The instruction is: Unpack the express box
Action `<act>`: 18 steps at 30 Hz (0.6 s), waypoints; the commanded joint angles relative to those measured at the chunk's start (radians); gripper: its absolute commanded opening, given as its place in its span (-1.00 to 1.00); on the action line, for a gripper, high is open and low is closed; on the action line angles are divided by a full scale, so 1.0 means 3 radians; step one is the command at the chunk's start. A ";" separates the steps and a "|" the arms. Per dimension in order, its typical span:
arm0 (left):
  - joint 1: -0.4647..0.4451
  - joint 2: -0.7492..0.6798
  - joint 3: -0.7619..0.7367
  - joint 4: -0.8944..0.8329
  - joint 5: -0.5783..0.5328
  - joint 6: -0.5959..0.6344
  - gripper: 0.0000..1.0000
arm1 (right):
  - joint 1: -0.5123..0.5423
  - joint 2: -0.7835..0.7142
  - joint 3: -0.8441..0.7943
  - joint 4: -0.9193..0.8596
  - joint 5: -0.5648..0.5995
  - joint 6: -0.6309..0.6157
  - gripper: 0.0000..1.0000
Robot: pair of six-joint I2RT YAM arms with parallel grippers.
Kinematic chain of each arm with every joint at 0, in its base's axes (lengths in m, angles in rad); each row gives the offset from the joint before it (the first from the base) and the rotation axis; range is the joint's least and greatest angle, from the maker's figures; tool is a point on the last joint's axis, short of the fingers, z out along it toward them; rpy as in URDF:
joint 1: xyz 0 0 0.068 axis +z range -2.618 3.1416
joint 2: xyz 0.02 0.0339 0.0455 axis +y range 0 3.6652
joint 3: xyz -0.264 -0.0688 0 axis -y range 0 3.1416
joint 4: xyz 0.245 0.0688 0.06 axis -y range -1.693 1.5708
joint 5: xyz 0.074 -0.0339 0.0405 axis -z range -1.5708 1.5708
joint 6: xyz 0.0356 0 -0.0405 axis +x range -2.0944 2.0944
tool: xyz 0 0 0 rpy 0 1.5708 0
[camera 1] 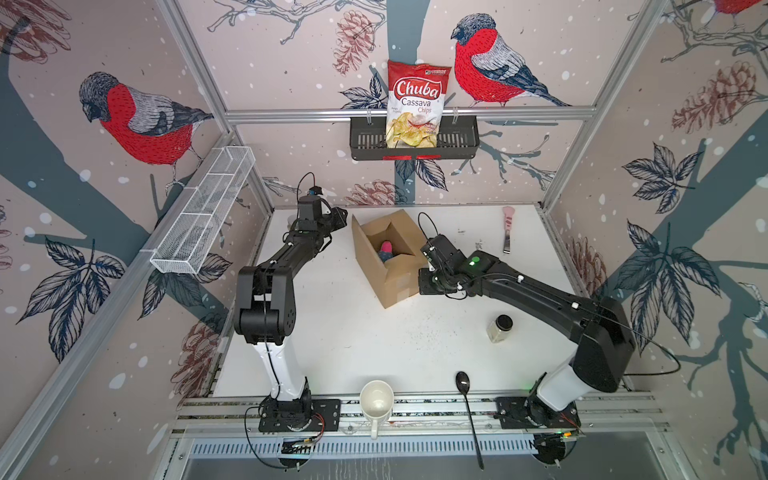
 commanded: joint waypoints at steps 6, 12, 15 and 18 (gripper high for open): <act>0.0007 0.0080 -0.0229 0.0568 0.0536 0.0011 -0.51 | -0.0199 0.0110 -0.0019 0.0492 -0.0188 0.0139 -0.97; -0.0043 -0.0079 -0.0642 0.0915 0.0765 -0.0026 -0.52 | -0.0355 0.0133 0.0006 0.0539 -0.0259 0.0058 -0.96; -0.0084 -0.0179 -0.0825 0.0987 0.0811 -0.0016 -0.52 | -0.0423 0.0143 0.0006 0.0562 -0.0280 0.0027 -0.95; -0.0123 -0.0340 -0.1111 0.1202 0.0843 -0.0074 -0.52 | -0.0491 0.0156 0.0006 0.0583 -0.0289 -0.0009 -0.95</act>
